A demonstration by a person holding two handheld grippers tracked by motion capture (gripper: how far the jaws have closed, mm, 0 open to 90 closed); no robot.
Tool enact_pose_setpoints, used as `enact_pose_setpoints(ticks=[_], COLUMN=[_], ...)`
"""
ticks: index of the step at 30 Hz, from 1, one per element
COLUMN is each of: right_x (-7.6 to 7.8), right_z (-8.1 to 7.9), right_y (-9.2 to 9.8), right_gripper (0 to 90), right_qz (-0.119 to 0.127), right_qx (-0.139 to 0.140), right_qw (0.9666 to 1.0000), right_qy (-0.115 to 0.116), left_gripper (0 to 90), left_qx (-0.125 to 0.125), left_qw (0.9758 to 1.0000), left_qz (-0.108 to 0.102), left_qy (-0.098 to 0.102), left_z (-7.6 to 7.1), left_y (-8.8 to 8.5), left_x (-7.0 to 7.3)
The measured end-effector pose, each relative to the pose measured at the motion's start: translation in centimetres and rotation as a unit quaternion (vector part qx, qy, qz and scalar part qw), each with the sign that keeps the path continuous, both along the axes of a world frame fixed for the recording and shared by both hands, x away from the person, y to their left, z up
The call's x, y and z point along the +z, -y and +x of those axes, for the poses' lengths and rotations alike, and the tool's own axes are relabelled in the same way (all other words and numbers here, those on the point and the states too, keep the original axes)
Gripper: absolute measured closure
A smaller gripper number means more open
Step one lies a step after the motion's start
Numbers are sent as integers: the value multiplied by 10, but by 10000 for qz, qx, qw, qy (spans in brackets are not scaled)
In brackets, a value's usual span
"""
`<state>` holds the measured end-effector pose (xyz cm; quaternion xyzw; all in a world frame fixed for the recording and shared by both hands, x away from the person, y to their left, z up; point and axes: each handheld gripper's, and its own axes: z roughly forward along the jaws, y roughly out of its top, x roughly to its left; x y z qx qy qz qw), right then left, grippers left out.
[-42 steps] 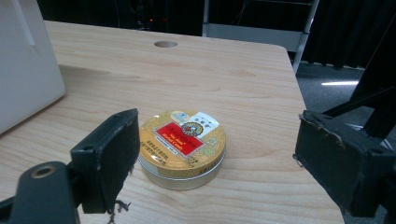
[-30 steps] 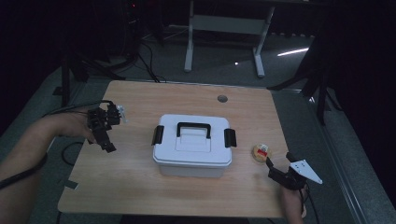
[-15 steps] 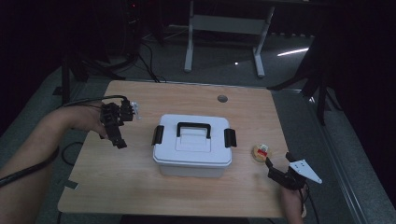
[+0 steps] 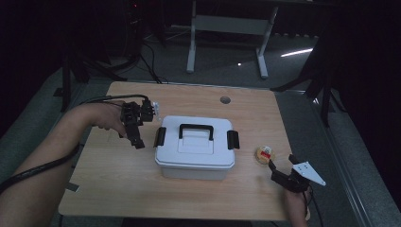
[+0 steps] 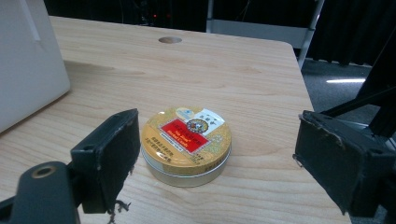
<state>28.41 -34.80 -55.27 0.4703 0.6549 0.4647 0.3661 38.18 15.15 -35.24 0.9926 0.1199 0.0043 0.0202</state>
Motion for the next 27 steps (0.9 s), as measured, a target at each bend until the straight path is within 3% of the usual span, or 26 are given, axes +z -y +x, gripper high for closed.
enact_pose_setpoints(ticks=[8, 27], right_x=[0, 0], right_z=[0, -1], right_y=[0, 0], right_gripper=[137, 138], right_qz=[3, 52], right_qx=[14, 100], right_qw=[10000, 9999], right_qy=[-4, -10], left_gripper=[145, 163], left_qx=[-223, -705], left_qw=[9997, 9974], left_qz=[-50, 103], left_qy=[-8, -60], left_z=[4, 17], left_y=[24, 73], left_x=[2, -5])
